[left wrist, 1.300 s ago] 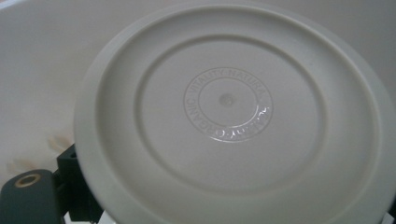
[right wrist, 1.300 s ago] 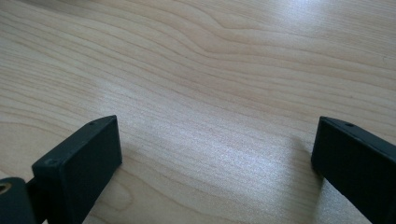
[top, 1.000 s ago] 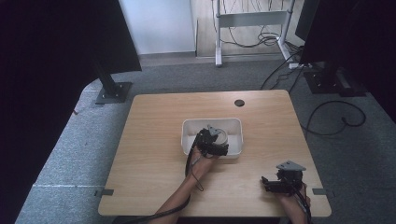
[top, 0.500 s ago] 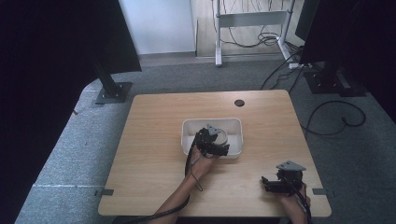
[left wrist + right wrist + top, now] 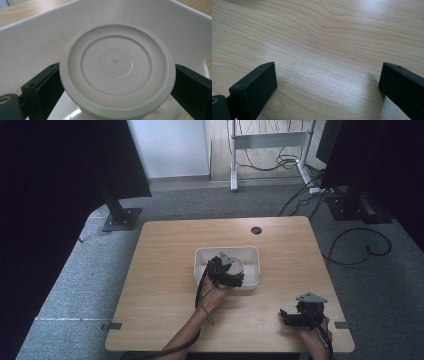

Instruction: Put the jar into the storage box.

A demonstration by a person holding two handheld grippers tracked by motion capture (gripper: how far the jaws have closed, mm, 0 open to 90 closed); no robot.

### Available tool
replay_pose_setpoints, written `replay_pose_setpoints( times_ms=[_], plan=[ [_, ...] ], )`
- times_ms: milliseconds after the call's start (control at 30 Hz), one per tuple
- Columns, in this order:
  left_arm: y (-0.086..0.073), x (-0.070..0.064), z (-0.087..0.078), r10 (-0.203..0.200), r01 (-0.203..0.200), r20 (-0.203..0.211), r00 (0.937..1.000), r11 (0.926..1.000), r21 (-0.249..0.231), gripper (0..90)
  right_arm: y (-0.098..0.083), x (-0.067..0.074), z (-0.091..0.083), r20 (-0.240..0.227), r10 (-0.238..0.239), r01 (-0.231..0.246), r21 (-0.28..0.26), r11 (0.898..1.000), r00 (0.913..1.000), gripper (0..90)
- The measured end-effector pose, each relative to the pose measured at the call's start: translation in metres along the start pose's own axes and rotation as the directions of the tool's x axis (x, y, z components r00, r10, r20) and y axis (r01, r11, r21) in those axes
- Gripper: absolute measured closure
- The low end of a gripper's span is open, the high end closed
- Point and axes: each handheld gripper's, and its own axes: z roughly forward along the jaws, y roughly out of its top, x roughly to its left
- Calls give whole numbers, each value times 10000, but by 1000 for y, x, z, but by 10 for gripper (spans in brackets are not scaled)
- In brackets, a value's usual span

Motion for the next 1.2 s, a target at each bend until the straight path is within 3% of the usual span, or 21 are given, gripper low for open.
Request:
replay_pose_setpoints(
  times_ms=[367, 1200],
  plan=[
    [-2, 3, -9, 151, -152, -43, 9999, 9998, -110, 46, 0, 0, -1, 65, 74, -74, -9, 10000, 10000, 18],
    [-7, 1, -35, 344, -323, 408, 9986, 9981, -516, 51, -1, 1, -1, 36, 39, -39, 19, 10000, 10000, 11]
  ],
)
